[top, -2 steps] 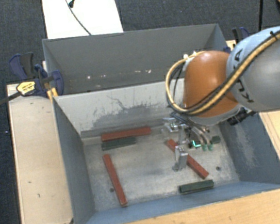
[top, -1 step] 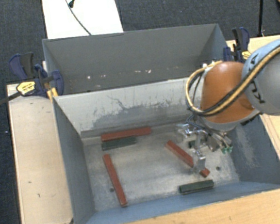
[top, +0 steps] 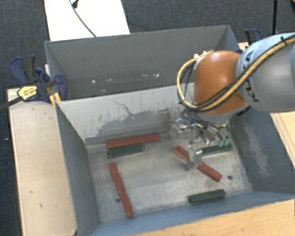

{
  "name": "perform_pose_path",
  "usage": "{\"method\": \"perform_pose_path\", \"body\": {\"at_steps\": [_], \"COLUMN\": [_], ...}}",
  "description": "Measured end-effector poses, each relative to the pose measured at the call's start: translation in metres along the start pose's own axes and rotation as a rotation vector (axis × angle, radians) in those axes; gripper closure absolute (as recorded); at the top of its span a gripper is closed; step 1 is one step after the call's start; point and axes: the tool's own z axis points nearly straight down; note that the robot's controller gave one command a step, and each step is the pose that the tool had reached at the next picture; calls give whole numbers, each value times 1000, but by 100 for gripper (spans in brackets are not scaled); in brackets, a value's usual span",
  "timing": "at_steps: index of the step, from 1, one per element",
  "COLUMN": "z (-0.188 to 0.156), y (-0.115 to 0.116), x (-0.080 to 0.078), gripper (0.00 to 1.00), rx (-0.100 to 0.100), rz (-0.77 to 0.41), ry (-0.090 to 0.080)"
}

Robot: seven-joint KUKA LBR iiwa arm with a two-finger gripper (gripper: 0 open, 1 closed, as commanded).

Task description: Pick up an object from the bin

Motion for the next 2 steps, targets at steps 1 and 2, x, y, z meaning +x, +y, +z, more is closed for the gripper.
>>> {"method": "perform_pose_path", "body": {"at_steps": [1, 2], "z": [0, 0], "y": [-1, -1], "x": [2, 2], "gripper": [100, 0], "rx": [0, 0], "rz": [6, 8], "ry": [3, 3]}}
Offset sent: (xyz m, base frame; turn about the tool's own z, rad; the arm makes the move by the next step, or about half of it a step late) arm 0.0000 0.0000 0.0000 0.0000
